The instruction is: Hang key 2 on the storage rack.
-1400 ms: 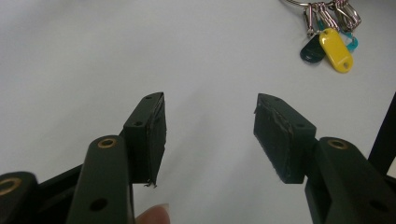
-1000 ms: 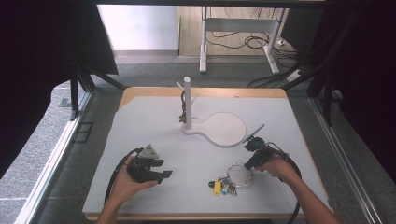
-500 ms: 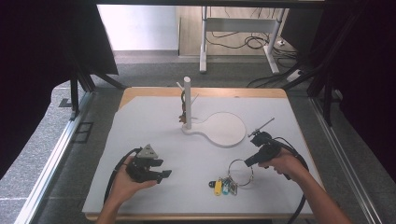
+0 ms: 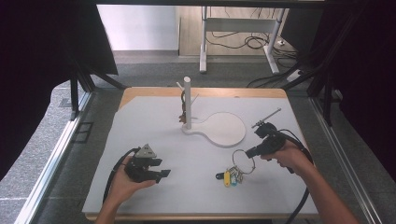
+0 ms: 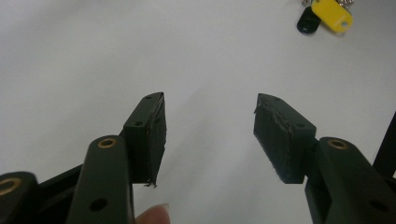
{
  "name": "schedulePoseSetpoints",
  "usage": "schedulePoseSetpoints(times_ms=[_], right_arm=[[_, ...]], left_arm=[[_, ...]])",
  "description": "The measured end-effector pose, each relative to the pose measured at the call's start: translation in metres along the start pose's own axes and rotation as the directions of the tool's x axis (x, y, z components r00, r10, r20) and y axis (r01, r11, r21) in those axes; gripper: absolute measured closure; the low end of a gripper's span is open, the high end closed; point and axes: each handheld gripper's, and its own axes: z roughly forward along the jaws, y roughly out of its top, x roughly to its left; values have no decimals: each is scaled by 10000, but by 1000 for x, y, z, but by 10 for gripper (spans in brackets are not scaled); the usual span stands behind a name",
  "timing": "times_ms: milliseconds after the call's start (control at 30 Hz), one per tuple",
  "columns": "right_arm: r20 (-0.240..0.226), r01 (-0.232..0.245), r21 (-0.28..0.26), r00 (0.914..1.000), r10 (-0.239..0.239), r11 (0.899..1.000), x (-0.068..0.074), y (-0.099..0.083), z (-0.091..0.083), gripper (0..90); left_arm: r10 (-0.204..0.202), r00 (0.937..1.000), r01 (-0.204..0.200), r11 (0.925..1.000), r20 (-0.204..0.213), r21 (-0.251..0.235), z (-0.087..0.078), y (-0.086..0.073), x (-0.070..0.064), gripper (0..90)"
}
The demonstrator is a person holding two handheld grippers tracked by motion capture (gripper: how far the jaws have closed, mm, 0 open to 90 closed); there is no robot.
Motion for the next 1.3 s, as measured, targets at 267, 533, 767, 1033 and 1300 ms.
schedulePoseSetpoints(times_ms=[267, 533, 767, 1033, 1300], right_arm=[[169, 27, -250, 9999, -23, 9997, 1, 11, -16, 880], [336, 69, -358, 9994, -57, 9993, 3, 25, -33, 880], [391, 162, -513, 9991, -142, 9986, 4, 36, -43, 880], [507, 225, -333, 9985, -208, 9992, 6, 46, -48, 880], [610, 275, -422, 9978, -249, 9987, 7, 58, -59, 880]], left_arm=[[-15, 10000, 15, 10000, -16, 18, 0, 0, 0, 443], [-14, 10000, 14, 10000, 15, -17, -1, 0, -1, 443], [-3, 9999, 3, 10000, 102, 11, -1, -1, 1, 443], [-49, 10000, 50, 9999, 85, -107, -2, -1, 1, 443], [-74, 9999, 75, 9999, 119, -120, -2, -2, 0, 443]])
